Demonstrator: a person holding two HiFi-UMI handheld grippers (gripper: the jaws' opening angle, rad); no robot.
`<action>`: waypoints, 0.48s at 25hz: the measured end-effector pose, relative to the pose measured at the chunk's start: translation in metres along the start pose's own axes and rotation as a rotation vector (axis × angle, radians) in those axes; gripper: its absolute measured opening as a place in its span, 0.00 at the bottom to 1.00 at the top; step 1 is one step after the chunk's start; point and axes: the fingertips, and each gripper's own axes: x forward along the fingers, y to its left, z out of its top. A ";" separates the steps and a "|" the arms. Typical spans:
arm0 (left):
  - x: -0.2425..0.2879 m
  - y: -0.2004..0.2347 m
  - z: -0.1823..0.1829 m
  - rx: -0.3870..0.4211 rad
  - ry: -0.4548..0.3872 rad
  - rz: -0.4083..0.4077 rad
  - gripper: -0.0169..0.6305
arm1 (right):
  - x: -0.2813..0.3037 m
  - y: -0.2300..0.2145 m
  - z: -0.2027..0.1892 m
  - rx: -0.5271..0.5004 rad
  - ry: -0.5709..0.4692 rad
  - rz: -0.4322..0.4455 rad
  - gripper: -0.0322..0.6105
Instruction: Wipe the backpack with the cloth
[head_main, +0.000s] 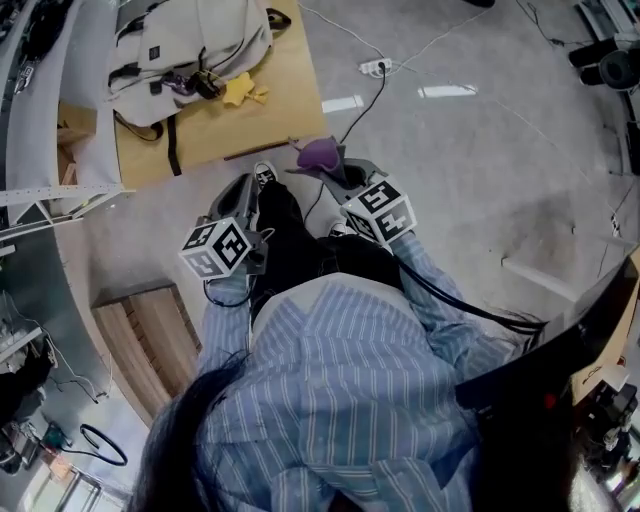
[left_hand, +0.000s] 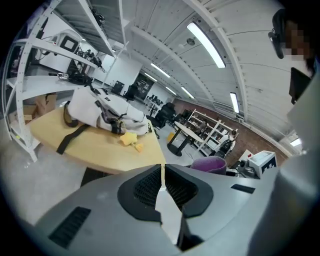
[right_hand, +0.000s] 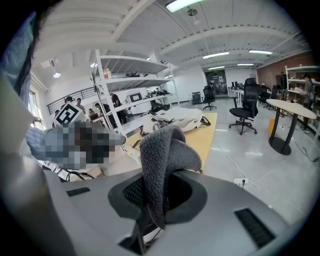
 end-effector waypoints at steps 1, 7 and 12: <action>-0.012 -0.001 -0.012 -0.007 0.002 0.023 0.06 | -0.006 0.006 -0.010 0.000 0.003 0.012 0.11; -0.072 0.001 -0.046 -0.017 -0.018 0.128 0.06 | -0.020 0.039 -0.039 -0.002 -0.002 0.077 0.11; -0.081 -0.003 -0.042 -0.001 -0.034 0.145 0.06 | -0.032 0.047 -0.031 -0.039 -0.032 0.087 0.11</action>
